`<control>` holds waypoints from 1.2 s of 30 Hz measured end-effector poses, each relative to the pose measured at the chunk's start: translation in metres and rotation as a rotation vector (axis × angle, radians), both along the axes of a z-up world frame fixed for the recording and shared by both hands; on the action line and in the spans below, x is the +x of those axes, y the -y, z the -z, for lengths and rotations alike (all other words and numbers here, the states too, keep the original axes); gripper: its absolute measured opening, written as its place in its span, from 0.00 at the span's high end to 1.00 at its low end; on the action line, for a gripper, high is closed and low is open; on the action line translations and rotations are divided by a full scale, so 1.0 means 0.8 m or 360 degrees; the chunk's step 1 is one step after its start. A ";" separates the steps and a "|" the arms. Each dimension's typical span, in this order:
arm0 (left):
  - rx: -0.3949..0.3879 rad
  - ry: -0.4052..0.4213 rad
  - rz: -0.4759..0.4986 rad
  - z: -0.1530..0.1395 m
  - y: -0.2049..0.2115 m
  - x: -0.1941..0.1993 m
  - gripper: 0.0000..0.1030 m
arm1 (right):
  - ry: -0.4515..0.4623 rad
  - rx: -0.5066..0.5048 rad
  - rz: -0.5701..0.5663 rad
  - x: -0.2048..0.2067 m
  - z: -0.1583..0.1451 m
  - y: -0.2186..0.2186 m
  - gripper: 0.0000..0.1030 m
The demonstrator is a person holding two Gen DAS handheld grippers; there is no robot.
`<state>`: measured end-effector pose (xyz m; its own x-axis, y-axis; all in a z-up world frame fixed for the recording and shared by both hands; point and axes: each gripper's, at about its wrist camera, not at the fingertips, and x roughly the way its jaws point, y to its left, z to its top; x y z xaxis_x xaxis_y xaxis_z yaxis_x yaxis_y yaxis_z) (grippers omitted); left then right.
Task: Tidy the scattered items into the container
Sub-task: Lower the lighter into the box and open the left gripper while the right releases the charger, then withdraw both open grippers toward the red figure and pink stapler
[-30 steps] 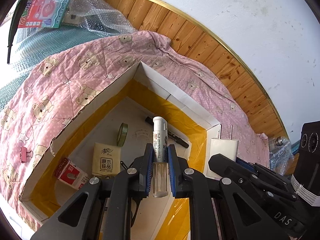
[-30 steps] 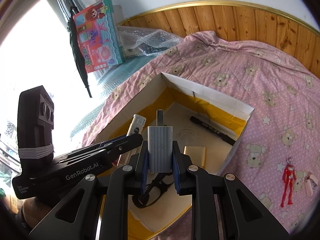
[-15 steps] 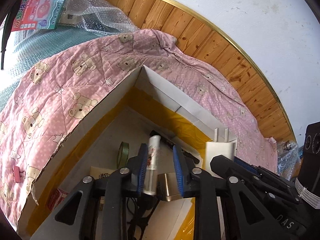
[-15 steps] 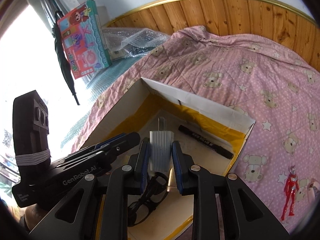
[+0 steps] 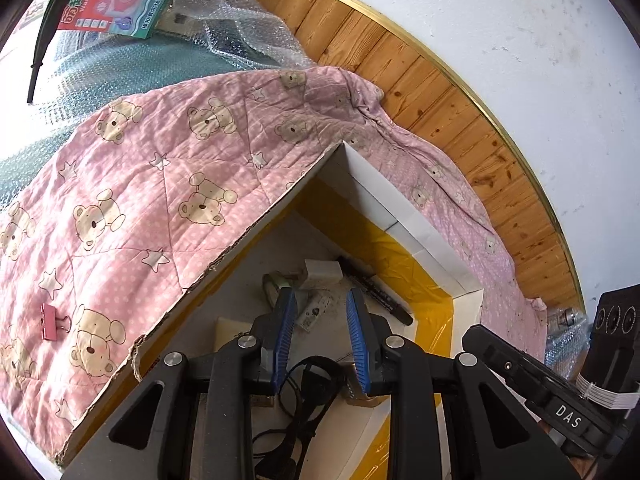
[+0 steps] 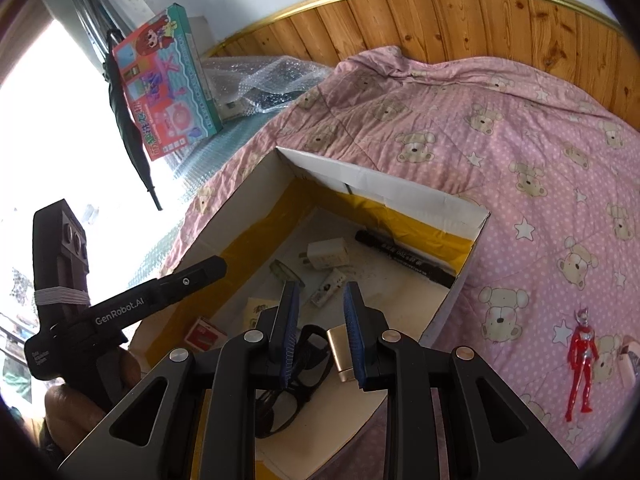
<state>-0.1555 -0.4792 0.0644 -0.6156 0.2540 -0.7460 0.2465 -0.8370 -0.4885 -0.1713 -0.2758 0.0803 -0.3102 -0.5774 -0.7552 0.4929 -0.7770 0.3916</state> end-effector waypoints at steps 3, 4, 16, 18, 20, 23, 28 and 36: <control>0.0003 -0.0014 0.0024 -0.007 -0.006 0.009 0.73 | -0.0016 -0.0009 -0.0017 0.012 -0.008 0.001 0.75; 0.0000 -0.0018 0.0037 -0.010 -0.010 0.012 0.73 | -0.0022 -0.0010 -0.0022 0.016 -0.010 0.001 0.75; -0.0108 -0.0057 0.0152 -0.041 -0.060 0.045 0.73 | -0.0073 -0.0041 -0.0023 0.061 -0.035 -0.017 0.75; -0.0124 -0.0068 0.0164 -0.045 -0.065 0.051 0.73 | -0.0078 -0.0049 -0.0017 0.069 -0.038 -0.022 0.75; -0.0134 -0.0075 0.0171 -0.049 -0.069 0.057 0.73 | -0.0081 -0.0057 -0.0012 0.075 -0.040 -0.026 0.75; -0.0141 -0.0090 0.0182 -0.055 -0.075 0.066 0.73 | -0.0087 -0.0070 -0.0005 0.086 -0.044 -0.034 0.75; -0.0156 -0.0105 0.0203 -0.063 -0.087 0.079 0.73 | -0.0095 -0.0096 0.0011 0.099 -0.049 -0.047 0.75; -0.0186 -0.0116 0.0234 -0.073 -0.109 0.098 0.72 | -0.0103 -0.0138 0.0032 0.118 -0.054 -0.072 0.75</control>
